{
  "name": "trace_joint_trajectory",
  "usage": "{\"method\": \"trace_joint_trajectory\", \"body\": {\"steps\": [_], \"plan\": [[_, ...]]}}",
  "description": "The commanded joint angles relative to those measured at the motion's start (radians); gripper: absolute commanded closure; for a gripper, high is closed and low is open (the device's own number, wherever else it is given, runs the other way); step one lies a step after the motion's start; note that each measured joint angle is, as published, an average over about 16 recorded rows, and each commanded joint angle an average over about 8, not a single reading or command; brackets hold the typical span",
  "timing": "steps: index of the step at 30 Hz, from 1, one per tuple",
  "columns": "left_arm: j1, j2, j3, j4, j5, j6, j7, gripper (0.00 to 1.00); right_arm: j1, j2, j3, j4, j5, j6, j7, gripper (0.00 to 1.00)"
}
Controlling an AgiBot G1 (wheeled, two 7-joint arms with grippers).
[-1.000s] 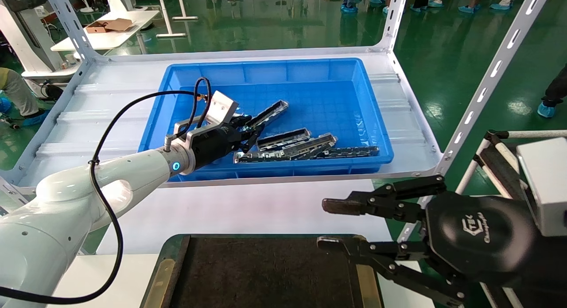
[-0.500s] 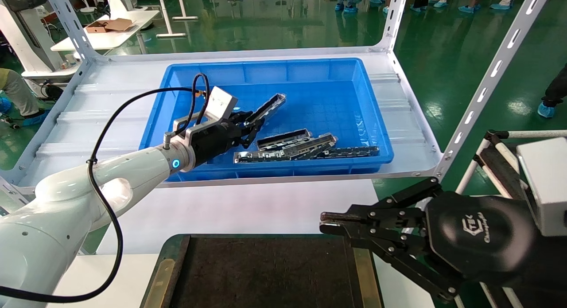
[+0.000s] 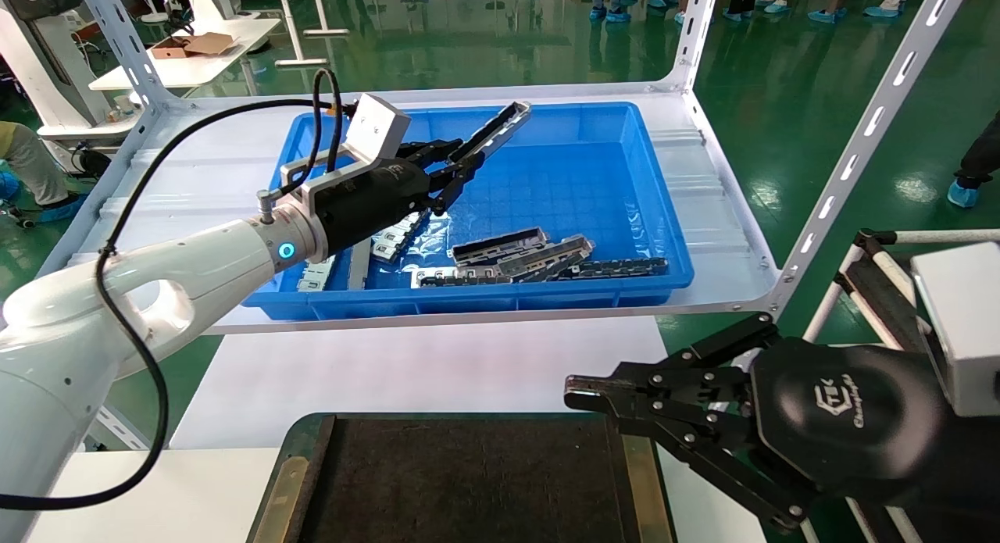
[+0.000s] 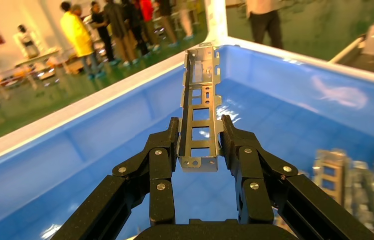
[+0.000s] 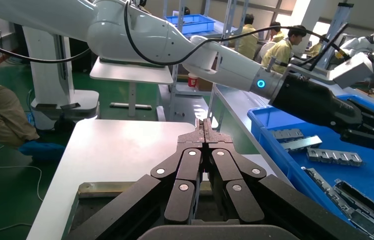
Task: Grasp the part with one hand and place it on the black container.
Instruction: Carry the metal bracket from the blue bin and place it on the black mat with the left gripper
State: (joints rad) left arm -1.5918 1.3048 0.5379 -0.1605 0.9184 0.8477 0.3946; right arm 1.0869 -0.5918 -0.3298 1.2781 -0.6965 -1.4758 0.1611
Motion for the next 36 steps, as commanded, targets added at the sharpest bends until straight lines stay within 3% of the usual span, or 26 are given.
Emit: {"method": "trace_joint_trajectory", "body": {"steps": [1, 11, 20, 28, 36], "plan": [[-0.004, -0.009, -0.004, 0.007, -0.008, 0.04, 0.013, 1.0, 0.0, 0.0, 0.0, 0.0, 0.0, 0.0, 0.0, 1.0], [0.018, -0.069, -0.006, -0.013, -0.024, 0.281, 0.031, 1.0, 0.0, 0.0, 0.0, 0.0, 0.0, 0.0, 0.0, 1.0], [0.077, -0.126, 0.006, -0.12, -0.029, 0.472, -0.028, 1.0, 0.0, 0.0, -0.001, 0.0, 0.0, 0.0, 0.0, 1.0], [0.193, -0.199, 0.017, -0.33, -0.041, 0.542, -0.134, 1.0, 0.0, 0.0, -0.001, 0.0, 0.001, 0.0, 0.0, 1.0], [0.39, -0.301, 0.021, -0.649, -0.074, 0.513, -0.278, 1.0, 0.0, 0.0, -0.001, 0.0, 0.001, 0.0, 0.0, 1.0]]}}
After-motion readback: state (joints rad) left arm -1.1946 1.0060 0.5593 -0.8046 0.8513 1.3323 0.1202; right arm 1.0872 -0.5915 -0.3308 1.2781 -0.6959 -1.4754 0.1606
